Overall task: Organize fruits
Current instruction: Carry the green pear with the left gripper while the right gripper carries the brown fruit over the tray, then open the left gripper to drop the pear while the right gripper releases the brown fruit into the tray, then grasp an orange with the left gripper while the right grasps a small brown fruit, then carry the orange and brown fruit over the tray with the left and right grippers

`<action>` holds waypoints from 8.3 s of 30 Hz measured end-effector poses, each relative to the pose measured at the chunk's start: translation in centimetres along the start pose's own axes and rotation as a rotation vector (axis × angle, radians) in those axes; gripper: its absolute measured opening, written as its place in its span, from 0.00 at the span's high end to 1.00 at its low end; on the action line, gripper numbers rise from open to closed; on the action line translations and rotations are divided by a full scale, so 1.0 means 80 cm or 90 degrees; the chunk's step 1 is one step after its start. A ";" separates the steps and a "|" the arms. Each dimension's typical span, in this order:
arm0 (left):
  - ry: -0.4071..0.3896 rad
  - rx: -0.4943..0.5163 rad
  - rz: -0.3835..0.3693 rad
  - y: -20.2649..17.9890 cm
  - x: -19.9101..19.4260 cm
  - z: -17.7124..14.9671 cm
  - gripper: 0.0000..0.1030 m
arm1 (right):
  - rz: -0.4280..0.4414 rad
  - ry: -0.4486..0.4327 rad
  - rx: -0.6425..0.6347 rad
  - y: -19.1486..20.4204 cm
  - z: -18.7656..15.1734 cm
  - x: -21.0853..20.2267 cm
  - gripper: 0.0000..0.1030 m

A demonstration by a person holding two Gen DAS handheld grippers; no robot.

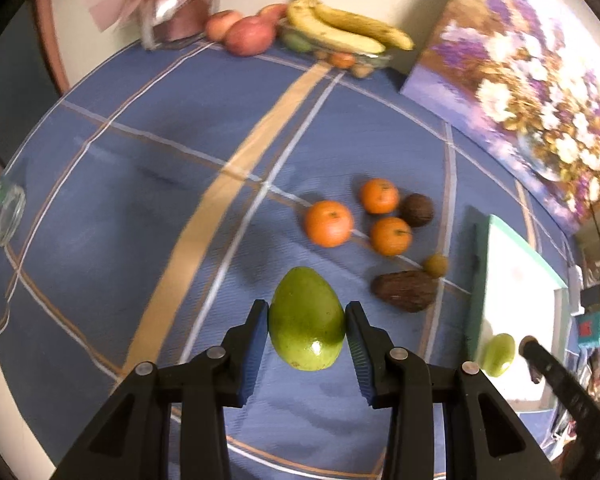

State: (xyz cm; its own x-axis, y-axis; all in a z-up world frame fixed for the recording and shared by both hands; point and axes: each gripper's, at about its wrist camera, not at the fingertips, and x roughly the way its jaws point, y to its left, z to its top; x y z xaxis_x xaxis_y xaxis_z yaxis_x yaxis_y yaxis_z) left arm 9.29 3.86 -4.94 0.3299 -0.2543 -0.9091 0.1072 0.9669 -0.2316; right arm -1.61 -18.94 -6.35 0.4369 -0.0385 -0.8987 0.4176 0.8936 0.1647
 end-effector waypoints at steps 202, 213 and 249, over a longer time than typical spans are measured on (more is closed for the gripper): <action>0.088 -0.002 -0.054 0.000 0.127 0.087 0.52 | 0.015 0.121 -0.160 0.113 0.072 0.151 0.73; 0.075 0.001 -0.085 -0.008 0.113 0.090 0.63 | 0.026 0.085 -0.161 0.114 0.085 0.122 0.73; -0.036 0.130 -0.183 -0.155 -0.005 0.090 0.63 | -0.035 -0.142 0.006 -0.055 0.143 -0.071 0.73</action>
State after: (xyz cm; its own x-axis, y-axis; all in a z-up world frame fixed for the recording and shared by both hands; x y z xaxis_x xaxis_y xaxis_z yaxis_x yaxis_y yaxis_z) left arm 14.61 -8.17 0.75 0.3104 -0.5218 -0.7946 0.3869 0.8329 -0.3958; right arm 3.15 -27.78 2.64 0.5782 -0.1855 -0.7945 0.4524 0.8833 0.1230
